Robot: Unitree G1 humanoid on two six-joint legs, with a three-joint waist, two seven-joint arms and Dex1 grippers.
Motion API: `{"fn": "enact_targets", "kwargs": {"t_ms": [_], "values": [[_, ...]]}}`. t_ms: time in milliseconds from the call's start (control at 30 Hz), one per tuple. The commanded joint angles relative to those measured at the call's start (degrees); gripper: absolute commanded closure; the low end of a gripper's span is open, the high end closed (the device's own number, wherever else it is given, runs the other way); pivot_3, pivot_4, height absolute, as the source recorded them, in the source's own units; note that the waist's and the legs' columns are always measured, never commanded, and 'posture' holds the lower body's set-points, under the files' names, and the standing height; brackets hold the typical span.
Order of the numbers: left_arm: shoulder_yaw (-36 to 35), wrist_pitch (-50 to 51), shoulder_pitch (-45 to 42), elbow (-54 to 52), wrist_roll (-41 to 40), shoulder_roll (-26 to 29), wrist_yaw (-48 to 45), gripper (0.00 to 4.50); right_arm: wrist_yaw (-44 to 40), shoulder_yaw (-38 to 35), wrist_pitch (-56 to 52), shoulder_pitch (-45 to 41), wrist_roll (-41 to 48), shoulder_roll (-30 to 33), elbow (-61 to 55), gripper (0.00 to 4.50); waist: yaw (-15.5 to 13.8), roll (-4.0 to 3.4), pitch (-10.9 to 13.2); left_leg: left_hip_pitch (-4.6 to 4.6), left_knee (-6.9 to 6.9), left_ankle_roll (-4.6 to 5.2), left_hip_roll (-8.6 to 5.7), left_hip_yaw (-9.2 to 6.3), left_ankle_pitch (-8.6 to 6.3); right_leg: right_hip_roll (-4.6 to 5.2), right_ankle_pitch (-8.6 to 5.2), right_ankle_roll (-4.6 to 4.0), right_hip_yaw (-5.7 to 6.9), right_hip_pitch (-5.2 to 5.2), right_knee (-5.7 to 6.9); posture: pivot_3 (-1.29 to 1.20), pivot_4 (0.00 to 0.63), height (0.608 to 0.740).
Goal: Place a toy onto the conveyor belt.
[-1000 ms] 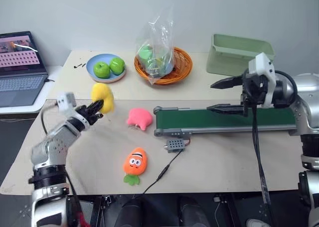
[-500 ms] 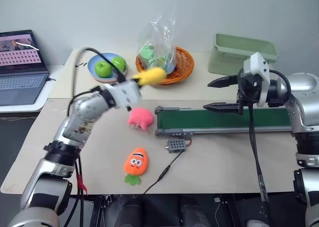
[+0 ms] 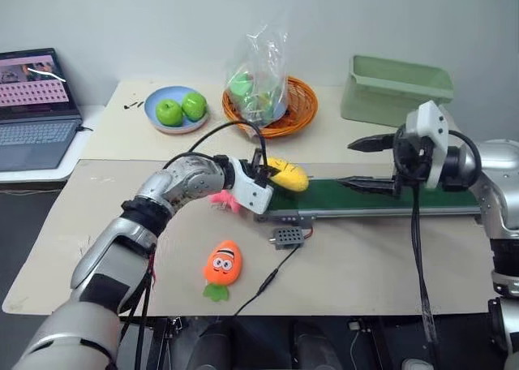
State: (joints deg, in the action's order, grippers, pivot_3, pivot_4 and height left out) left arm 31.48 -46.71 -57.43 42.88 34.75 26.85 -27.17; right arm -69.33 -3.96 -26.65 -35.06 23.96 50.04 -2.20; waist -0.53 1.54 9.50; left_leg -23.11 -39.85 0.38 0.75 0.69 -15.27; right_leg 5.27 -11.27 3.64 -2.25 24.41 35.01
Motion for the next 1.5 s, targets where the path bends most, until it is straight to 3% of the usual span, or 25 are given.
{"fn": "enact_targets", "kwargs": {"t_ms": [33, 200, 300, 433, 533, 567, 667, 833, 967, 1233, 1500], "values": [[0.5, -3.3, -2.6, 2.7, 0.7, -1.2, 1.4, 4.25, 1.3, -3.2, -0.8, 0.3, 1.8, 1.3, -3.2, 0.0, 0.0, 0.0, 0.0, 0.0, 0.0, 0.0, 0.0, 0.0, 0.0, 0.0, 0.0, 0.0, 0.0, 0.0, 0.0, 0.0, 0.15, 0.74], [0.7, -4.5, -3.2, 6.7, 0.3, -2.1, 0.2, 4.25, 2.2, -3.8, -1.3, 1.2, 2.0, 1.8, -4.2, 0.0, 0.0, 0.0, 0.0, -0.01, -0.01, 0.0, 0.0, -0.01, 0.0, 0.0, 0.0, 0.0, -0.01, 0.0, 0.0, 0.0, 0.15, 0.74], [0.1, -4.5, -3.4, 8.4, -1.2, -2.6, -1.5, 3.37, 2.6, -3.9, -1.5, 1.5, 2.4, 1.8, -4.7, 0.0, -0.1, 0.0, 0.0, 0.0, -0.01, 0.0, 0.0, -0.01, 0.0, 0.01, 0.0, 0.01, 0.0, 0.0, 0.01, 0.0, 0.15, 0.74], [-0.5, -4.3, -3.8, 9.0, -1.9, -2.7, -2.1, 1.83, 2.7, -3.7, -1.3, 1.5, 2.4, 1.9, -4.4, 0.0, 0.0, 0.0, 0.0, 0.0, -0.02, 0.0, 0.0, -0.01, 0.0, 0.0, 0.01, 0.01, 0.0, 0.0, 0.01, 0.0, 0.15, 0.74], [-1.9, -0.5, -1.9, 5.6, -9.2, -2.6, -12.1, 0.66, 2.6, -3.2, -1.0, 0.9, 2.2, 1.8, -3.8, 0.0, 0.0, 0.0, 0.0, 0.0, -0.02, 0.0, 0.0, -0.02, 0.0, 0.0, 0.01, 0.01, 0.0, -0.01, 0.01, 0.0, 0.15, 0.74], [-3.0, 7.7, 0.8, -2.0, -17.5, -1.3, -22.1, 0.31, 2.6, -3.0, -0.8, 0.9, 2.0, 1.7, -3.6, 0.0, 0.0, 0.0, 0.0, 0.0, -0.02, 0.01, 0.0, -0.01, 0.0, 0.0, 0.01, 0.01, -0.01, -0.01, 0.01, 0.0, 0.15, 0.74], [-5.6, 25.5, 5.7, -18.3, -32.1, 2.9, -38.6, 0.31, 2.6, -2.8, -0.5, 0.9, 1.8, 1.5, -3.3, 0.0, 0.6, -0.01, 0.0, -0.04, -0.01, 0.0, 0.05, -0.01, 0.0, -0.02, 0.0, 0.01, -0.03, 0.04, 0.05, 0.0, 0.15, 0.74], [-12.2, 47.9, 8.9, -33.4, -43.8, 9.0, -46.0, 0.31, 2.6, -2.7, -0.3, 0.9, 1.8, 1.3, -3.2, 0.0, 1.2, -0.02, 0.0, -0.03, -0.04, 0.01, 0.09, -0.08, 0.0, -0.07, 0.0, 0.02, -0.03, 0.09, 0.13, 0.0, 0.15, 0.74], [-19.3, 62.2, 11.5, -38.8, -50.8, 11.0, -43.7, 0.31, 2.1, -2.7, 0.0, 0.7, 1.9, 1.6, -2.6, 0.0, 1.3, -0.03, 0.0, 0.09, -0.05, 0.01, 0.08, -0.09, 0.0, -0.06, -0.01, 0.04, -0.03, -0.03, 0.11, 0.0, 0.15, 0.74], [-29.7, 73.1, 21.7, -48.4, -56.8, 12.2, -35.8, 0.31, 0.7, -2.1, 0.6, -0.1, 2.0, 1.6, -2.4, 0.0, 1.4, -0.04, 0.0, 0.11, -0.04, 0.01, 0.09, -0.08, 0.0, -0.06, -0.02, 0.04, -0.05, -0.02, 0.11, 0.0, 0.15, 0.74], [-36.7, 87.2, 25.7, -57.0, -64.2, 12.8, -28.0, 0.31, 0.0, -0.6, 0.6, -2.6, 2.3, -0.6, -1.3, 0.0, 1.2, -0.04, 0.0, 0.16, -0.04, 0.01, 0.07, -0.09, 0.0, -0.04, -0.02, 0.04, -0.04, -0.05, 0.08, 0.0, 0.15, 0.74]]}}
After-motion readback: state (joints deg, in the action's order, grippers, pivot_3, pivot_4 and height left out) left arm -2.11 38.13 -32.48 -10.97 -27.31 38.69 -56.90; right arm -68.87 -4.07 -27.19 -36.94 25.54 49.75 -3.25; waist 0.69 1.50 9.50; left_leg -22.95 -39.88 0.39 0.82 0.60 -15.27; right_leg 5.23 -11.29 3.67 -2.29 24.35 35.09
